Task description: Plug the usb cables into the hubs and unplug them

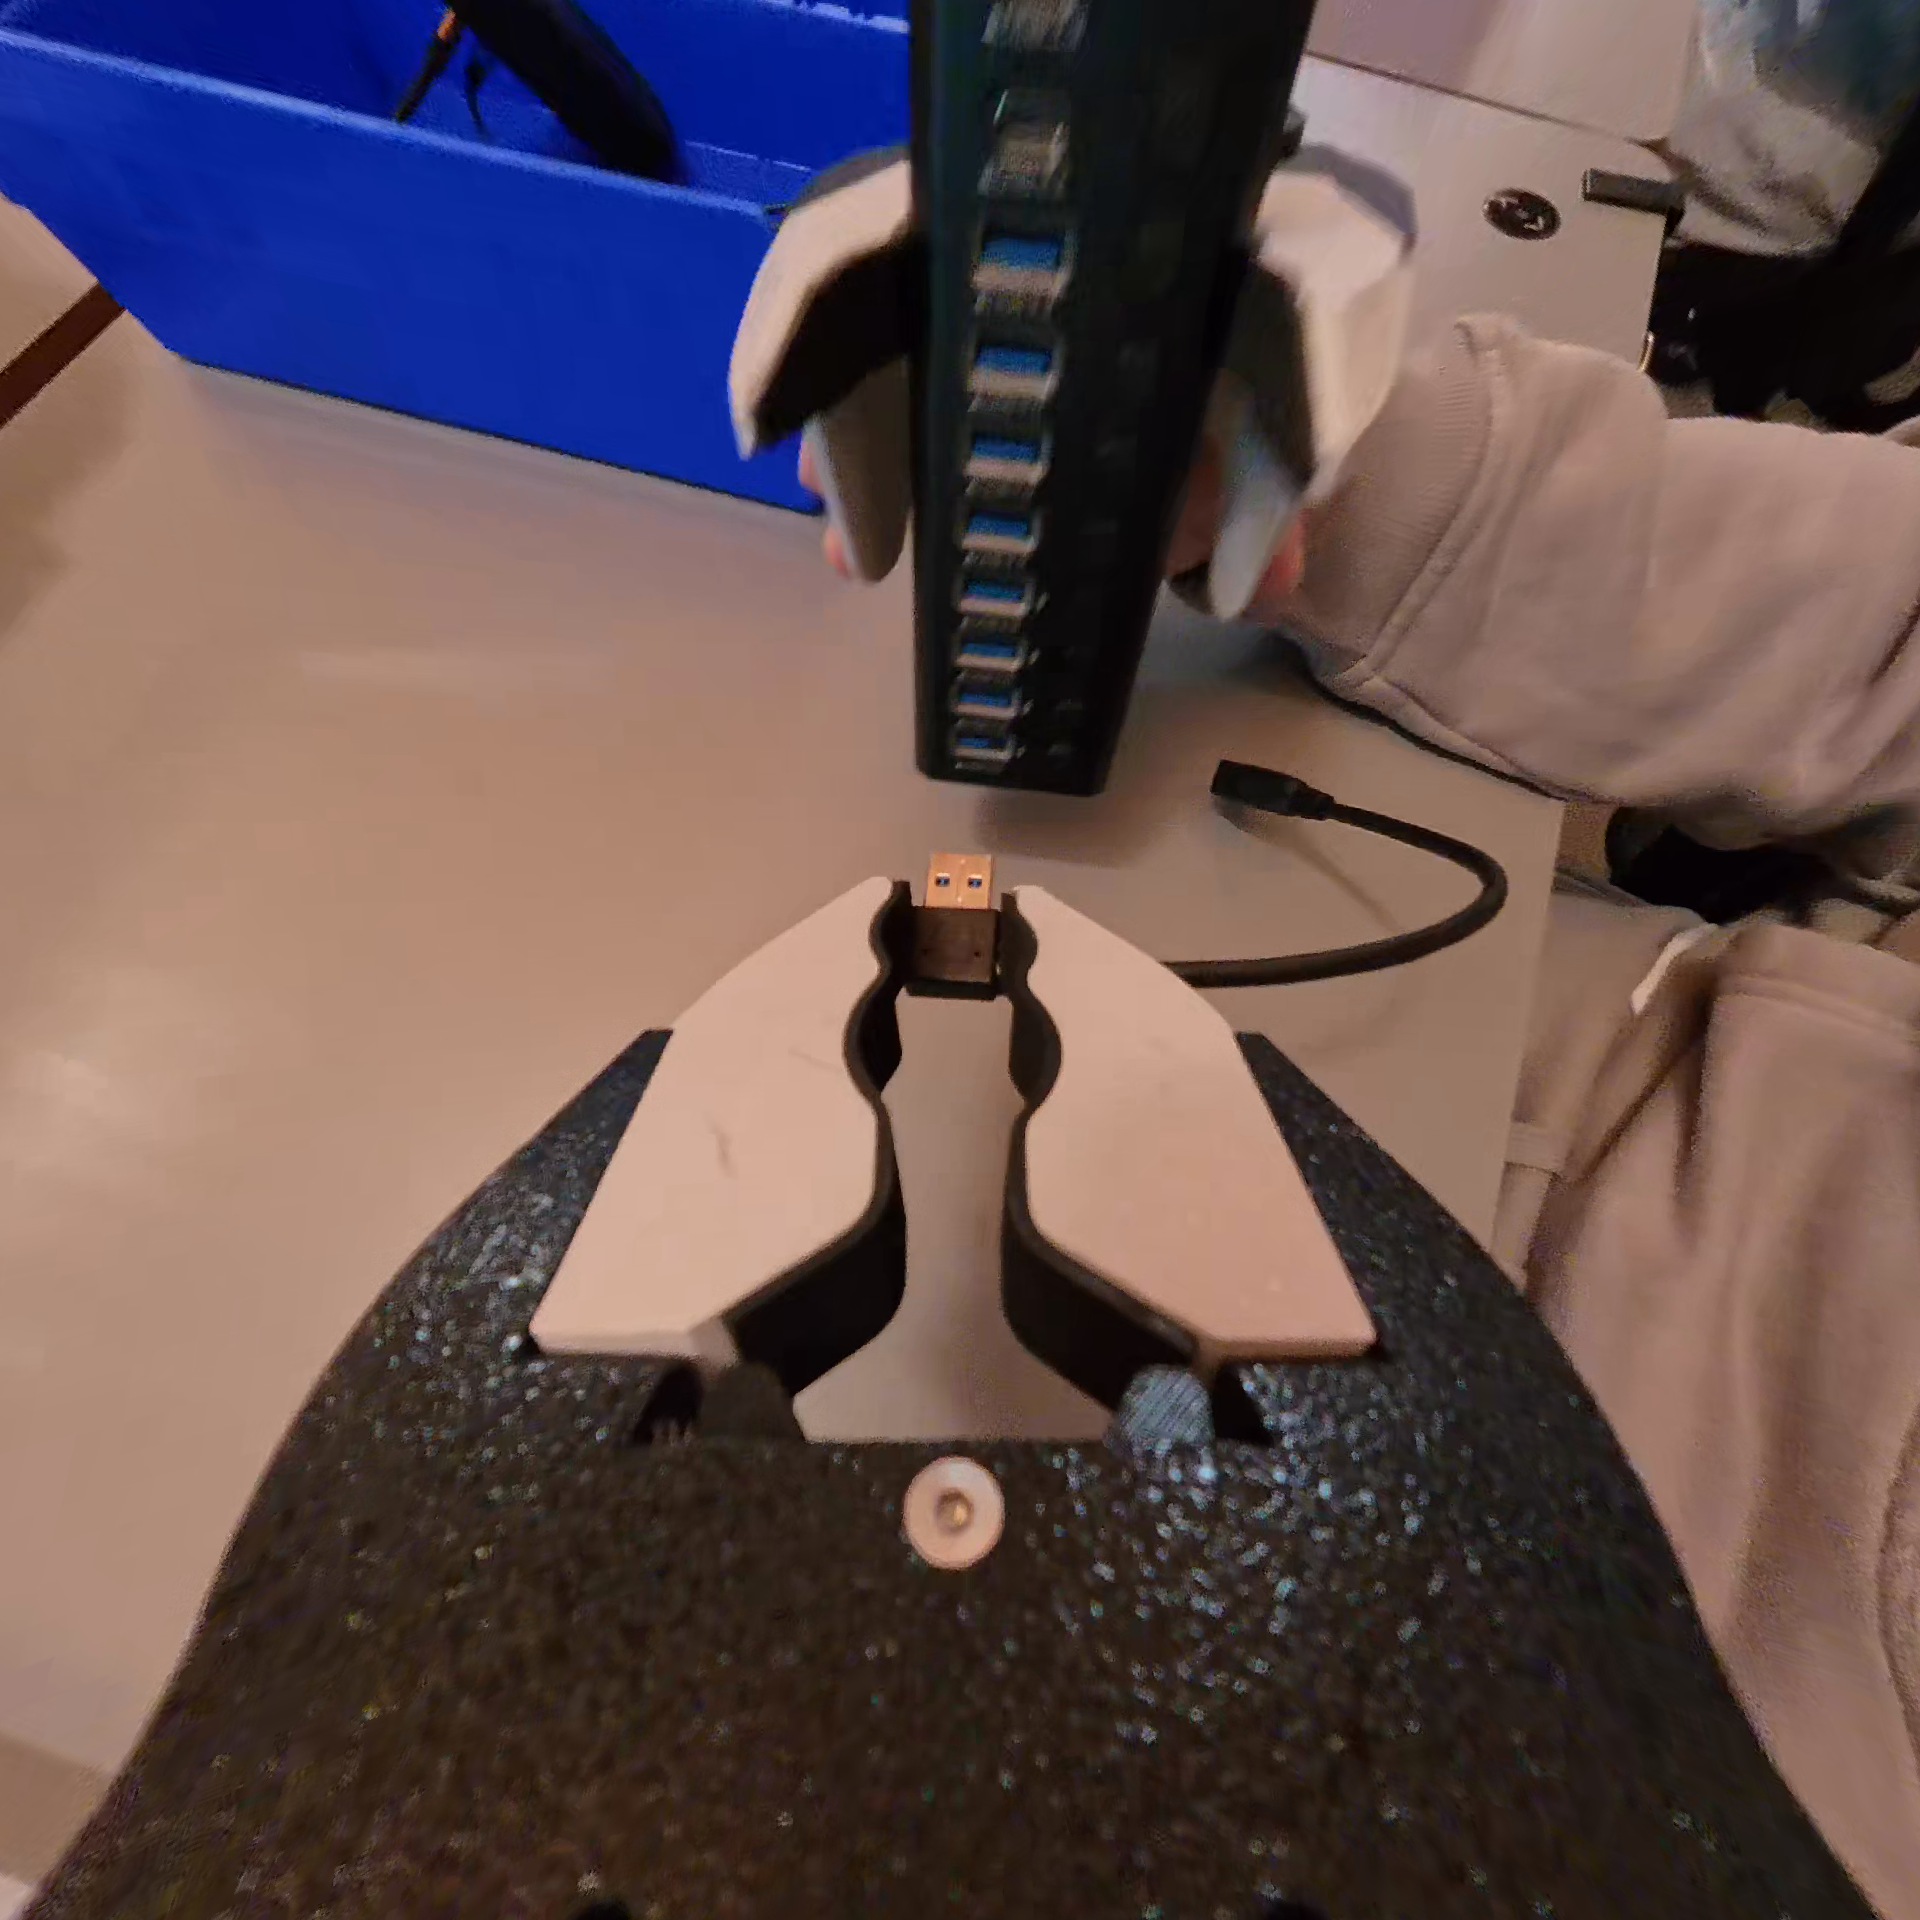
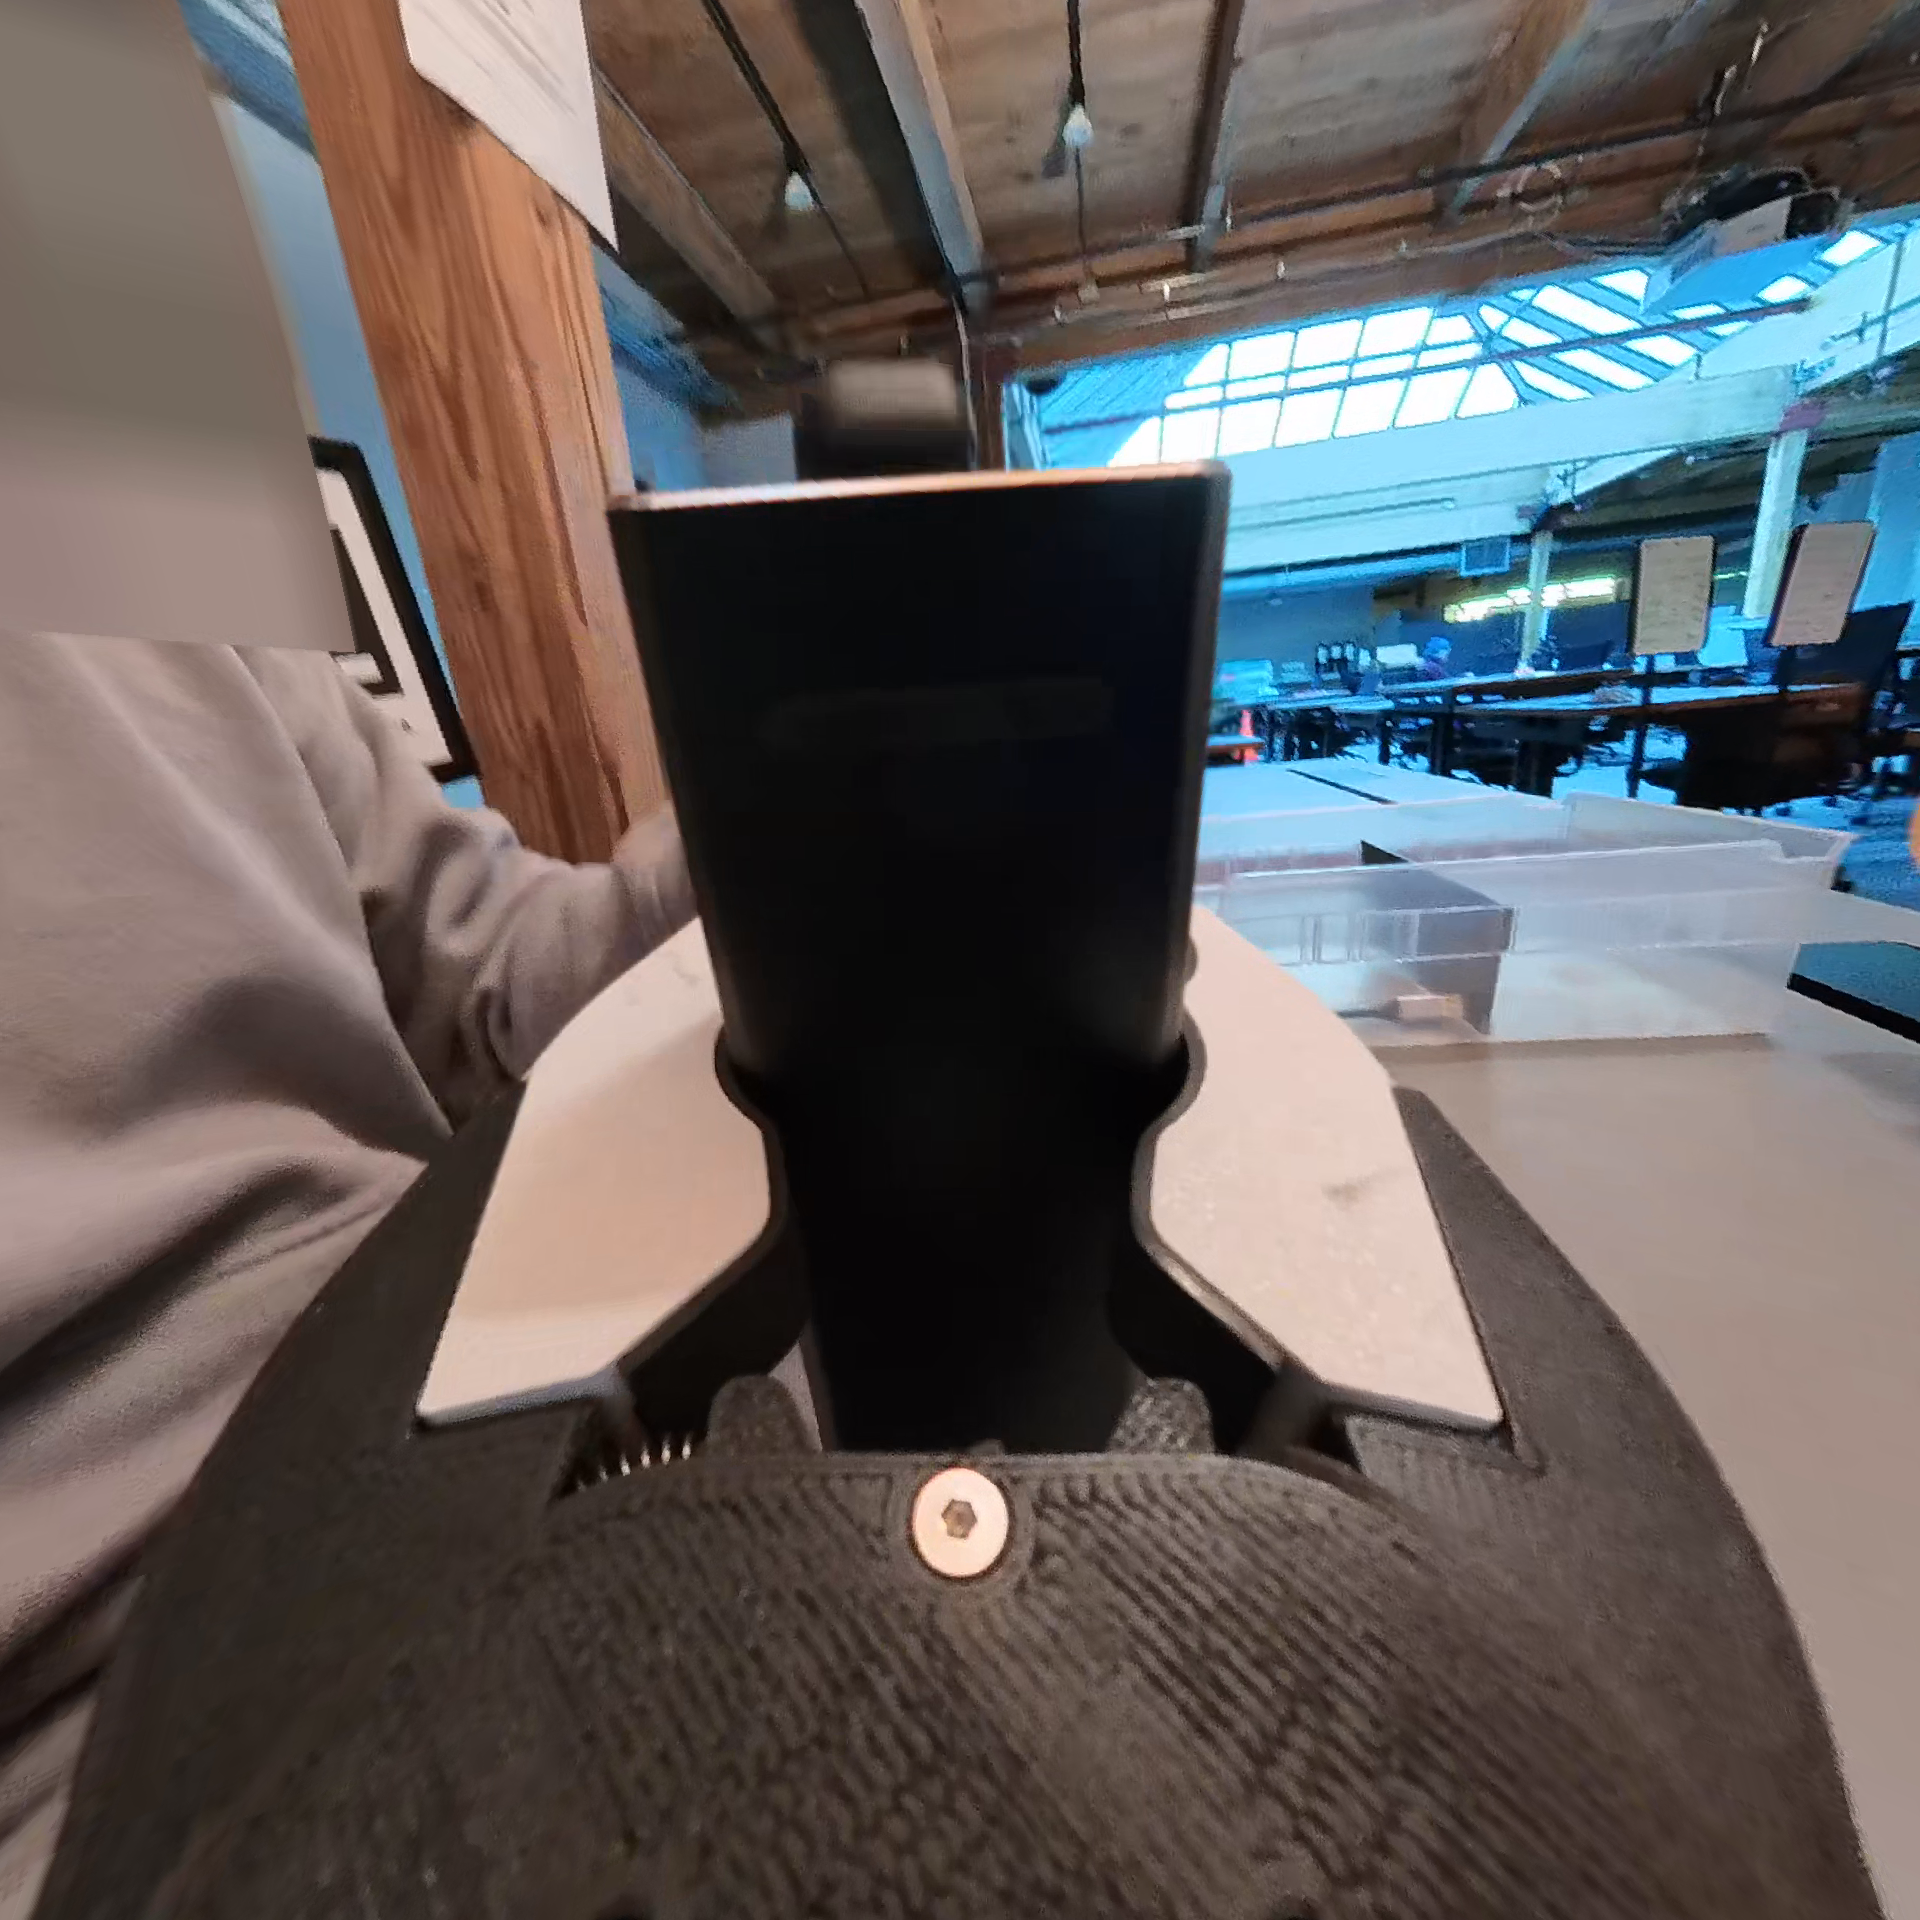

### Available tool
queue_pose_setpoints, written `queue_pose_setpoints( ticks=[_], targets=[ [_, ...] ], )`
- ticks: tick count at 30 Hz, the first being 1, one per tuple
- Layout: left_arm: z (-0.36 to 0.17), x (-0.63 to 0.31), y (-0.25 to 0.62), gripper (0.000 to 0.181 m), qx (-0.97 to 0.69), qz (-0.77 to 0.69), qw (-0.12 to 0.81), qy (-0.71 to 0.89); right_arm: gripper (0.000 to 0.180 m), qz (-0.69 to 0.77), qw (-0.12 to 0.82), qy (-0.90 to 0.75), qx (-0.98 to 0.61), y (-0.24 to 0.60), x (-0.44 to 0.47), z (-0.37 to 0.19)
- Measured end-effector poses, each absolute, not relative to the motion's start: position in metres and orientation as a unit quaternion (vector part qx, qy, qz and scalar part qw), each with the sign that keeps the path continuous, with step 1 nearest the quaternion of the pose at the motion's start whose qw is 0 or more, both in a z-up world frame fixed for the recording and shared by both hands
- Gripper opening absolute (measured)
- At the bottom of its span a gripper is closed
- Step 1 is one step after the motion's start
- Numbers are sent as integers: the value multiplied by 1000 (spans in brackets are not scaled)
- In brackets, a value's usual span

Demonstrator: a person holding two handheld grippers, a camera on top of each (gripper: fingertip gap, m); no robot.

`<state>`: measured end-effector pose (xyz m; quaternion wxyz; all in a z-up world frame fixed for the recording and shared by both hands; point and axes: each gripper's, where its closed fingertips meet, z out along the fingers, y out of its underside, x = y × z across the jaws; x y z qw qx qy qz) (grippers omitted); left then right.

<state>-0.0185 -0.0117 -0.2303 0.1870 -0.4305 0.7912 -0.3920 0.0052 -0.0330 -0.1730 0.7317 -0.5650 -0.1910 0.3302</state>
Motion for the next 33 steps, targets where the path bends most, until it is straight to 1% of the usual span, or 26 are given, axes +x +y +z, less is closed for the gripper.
queue_pose_setpoints(
  ticks=[4,10,14,17,23,27,33],
  targets=[
    [-218,-12,-22,16,-405,-351,187,824,74,315,718,-217,-582,-27,-8,-182],
    [-214,0,-30,16,-384,-307,192,849,74,304,707,-231,-596,-23,-16,-188],
    [-213,4,-34,16,-383,-318,185,847,74,310,701,-235,-597,-23,-18,-191],
    [-213,0,-29,16,-378,-310,178,854,74,284,699,-237,-613,-21,-13,-196],
    [-187,-9,-25,16,-381,-337,155,847,74,261,703,-235,-619,-19,-8,-199],
    [-193,1,-32,16,-394,-348,130,841,74,258,700,-251,-616,-17,-17,-199],
    [-199,11,-34,16,-397,-335,153,841,74,264,696,-255,-617,-17,-21,-201]
  ],
)
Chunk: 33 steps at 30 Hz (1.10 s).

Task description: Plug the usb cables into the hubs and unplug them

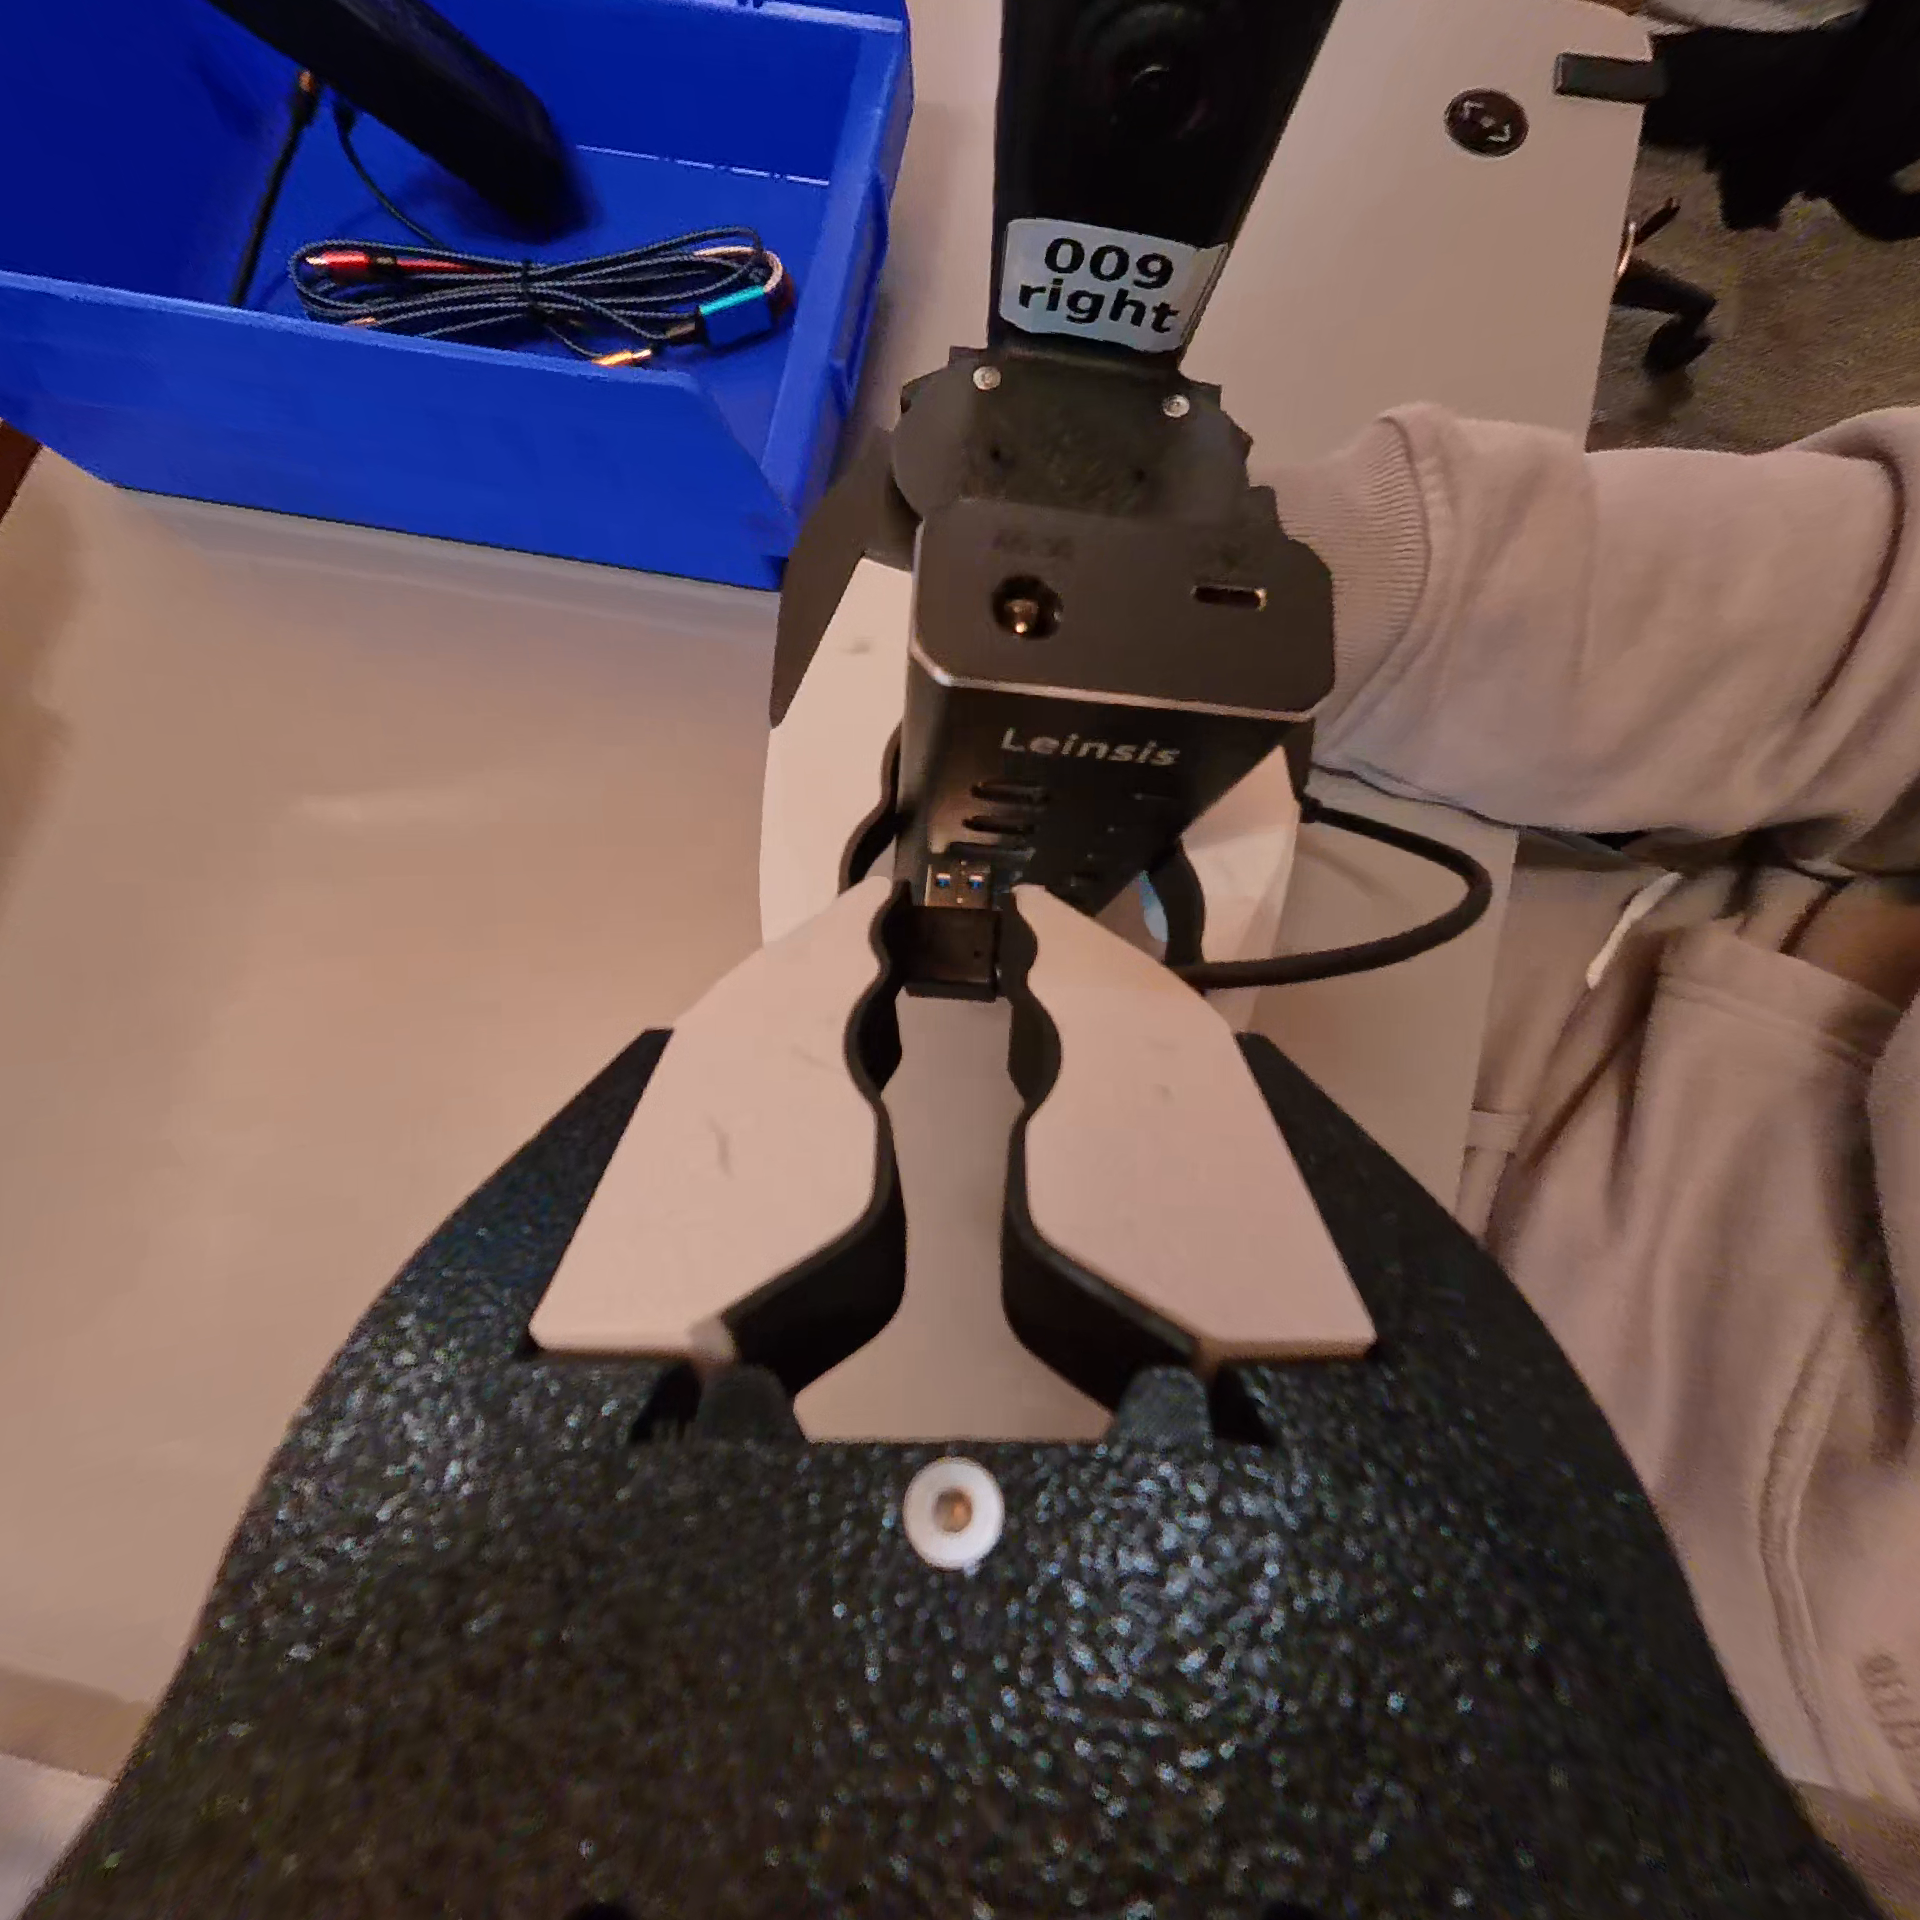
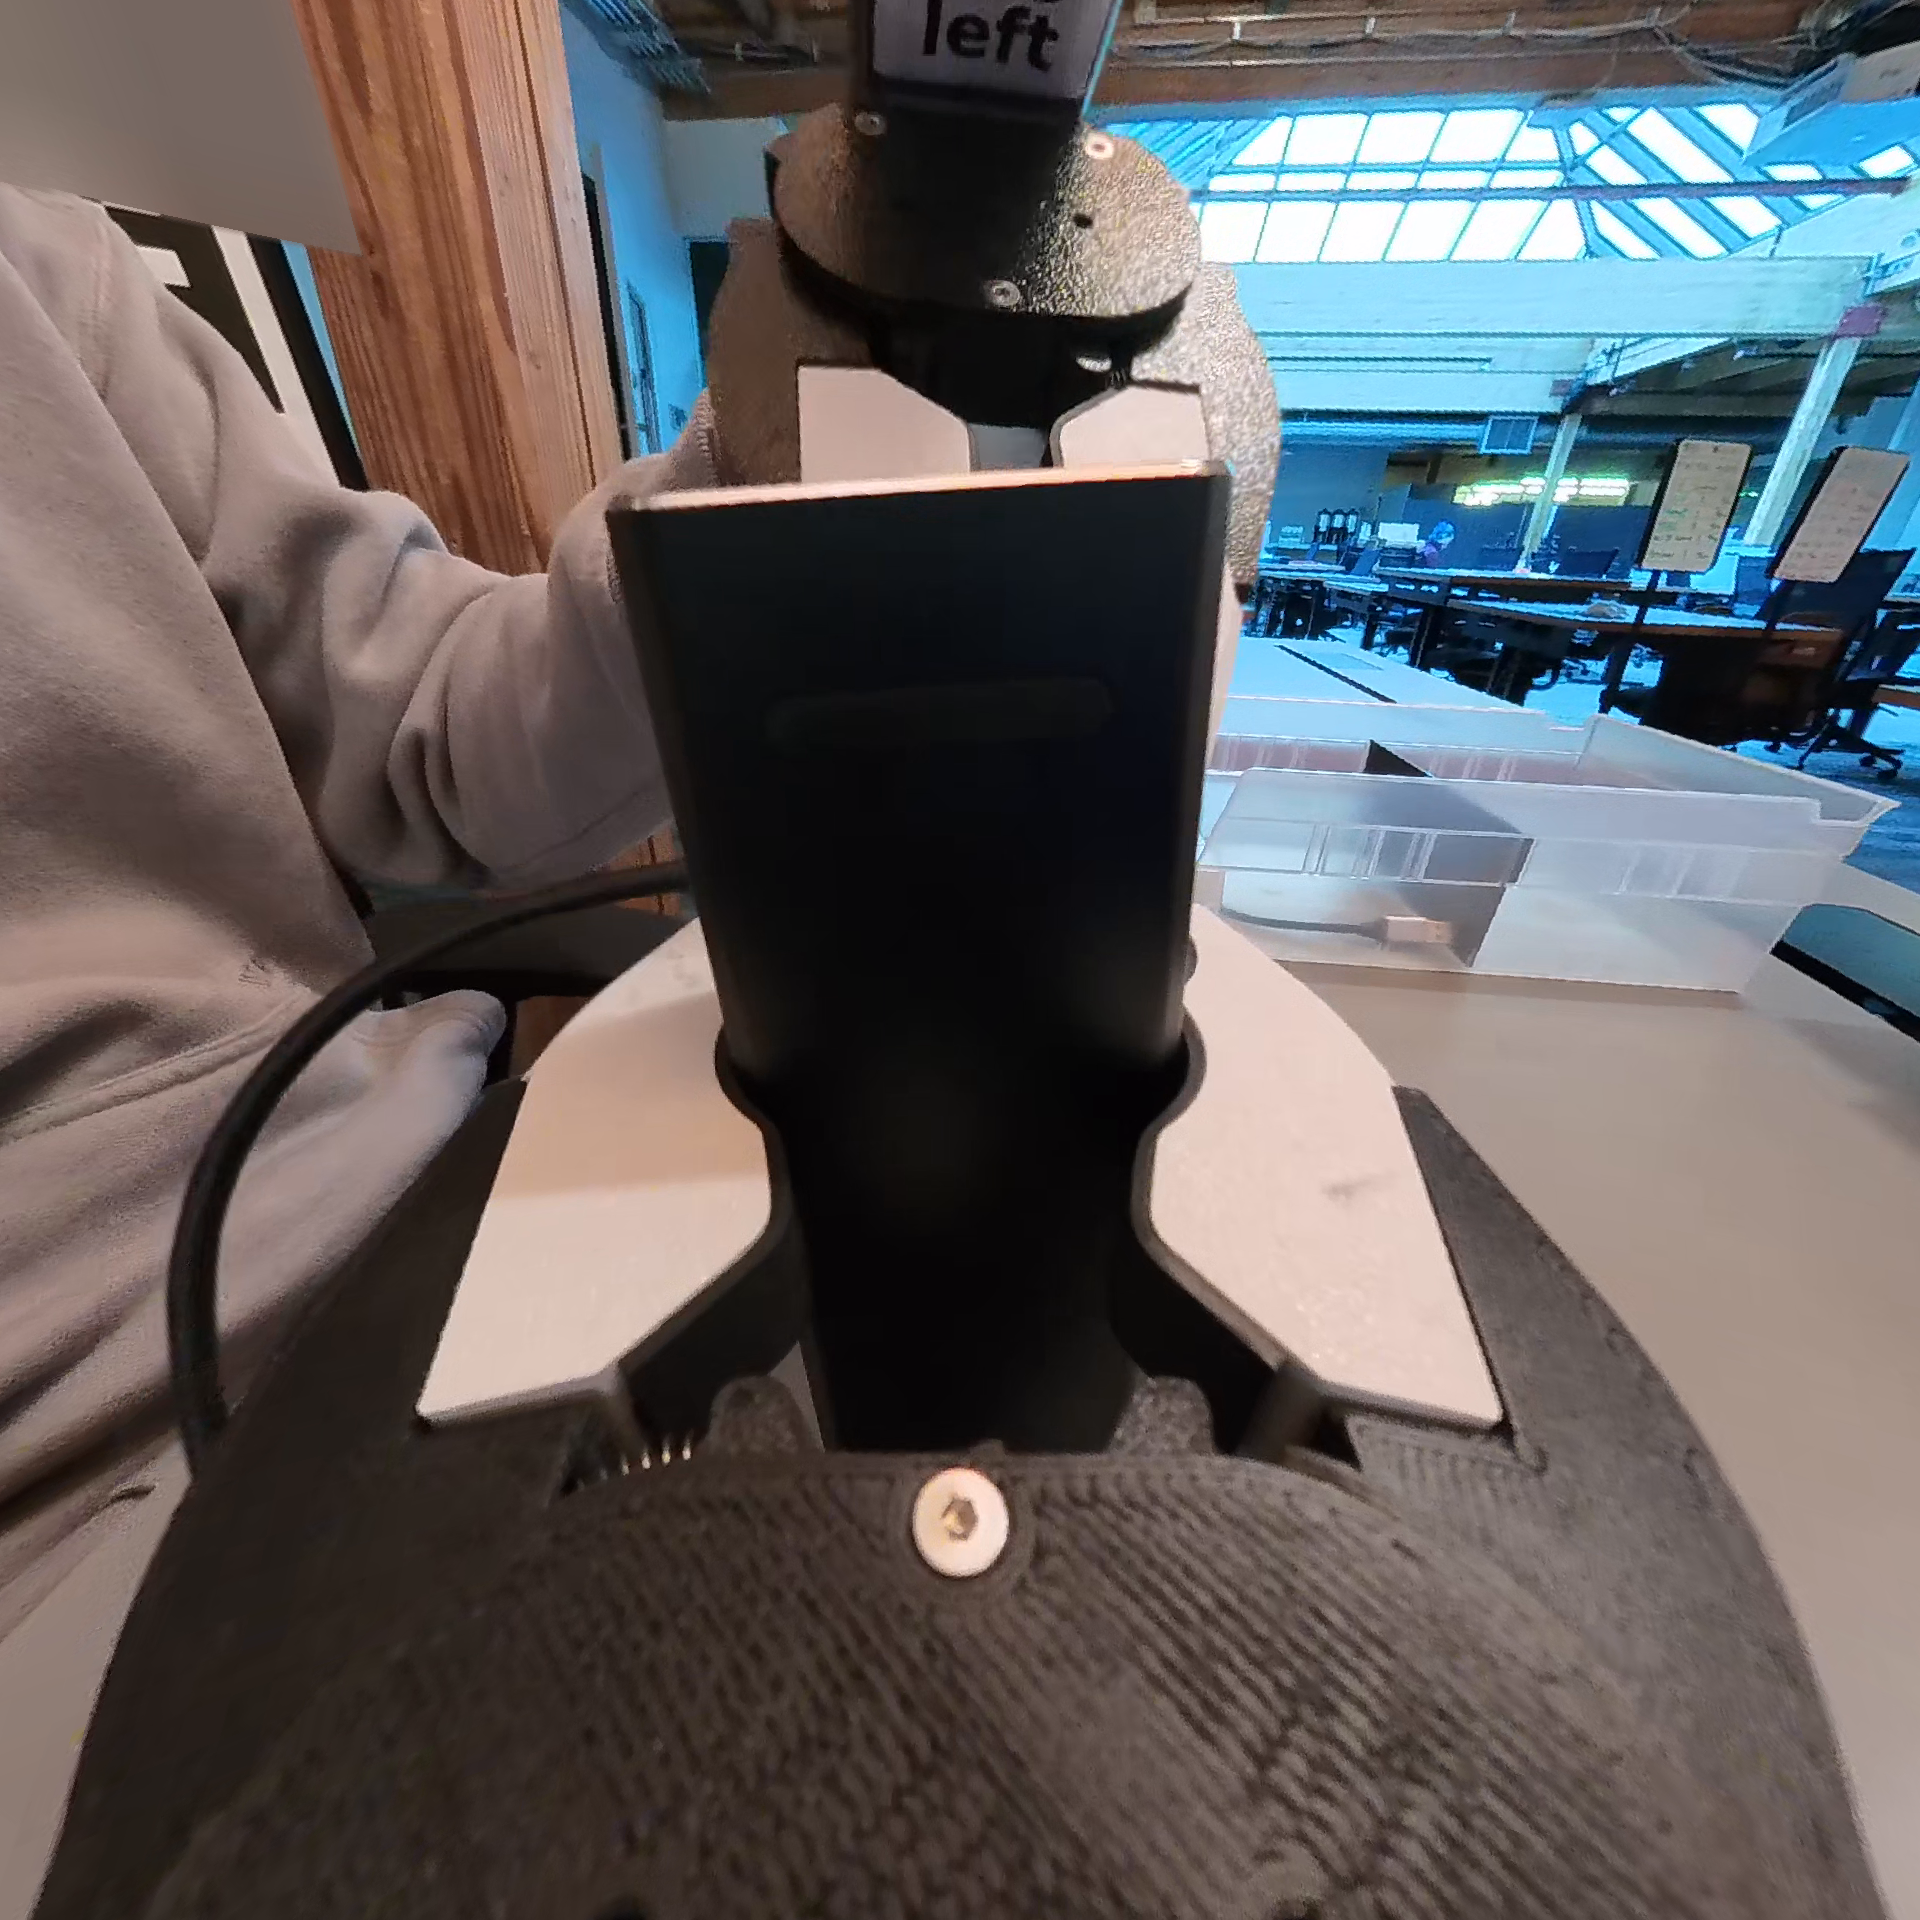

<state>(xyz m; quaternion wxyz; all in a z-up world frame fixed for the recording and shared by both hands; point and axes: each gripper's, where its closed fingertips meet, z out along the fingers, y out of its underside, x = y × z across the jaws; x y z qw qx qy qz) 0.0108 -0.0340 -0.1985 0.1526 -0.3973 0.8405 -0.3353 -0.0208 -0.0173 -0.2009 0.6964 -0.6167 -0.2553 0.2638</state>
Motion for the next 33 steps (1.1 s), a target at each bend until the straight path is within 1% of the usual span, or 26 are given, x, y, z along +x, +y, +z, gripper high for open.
queue_pose_setpoints(
  ticks=[8,17,20,22,25,26,28,30,31,33],
  targets=[
    [-193,12,-38,16,-378,-344,174,842,74,271,698,-237,-618,-15,-18,-199],
    [-195,17,-37,15,-387,-407,195,804,74,268,685,-224,-640,-9,-18,-205],
    [-201,15,-34,16,-380,-392,203,813,74,253,675,-233,-653,-6,-20,-211],
    [-200,15,-33,16,-369,-394,220,813,74,264,684,-225,-642,-6,-19,-206],
    [-189,19,-35,16,-370,-442,228,785,74,269,701,-215,-624,-7,-16,-196],
    [-187,18,-35,17,-373,-450,229,778,74,265,702,-215,-625,-7,-16,-196],
    [-182,18,-29,27,-379,-458,251,764,74,257,700,-217,-630,-7,-15,-198],
    [-179,14,-21,23,-384,-463,267,753,74,252,698,-217,-634,-8,-13,-200],
    [-181,12,-18,18,-394,-466,263,747,74,249,700,-216,-634,-8,-12,-200],
    [-190,8,-14,16,-437,-480,227,726,74,241,700,-218,-636,-7,-11,-200]
  ],
)
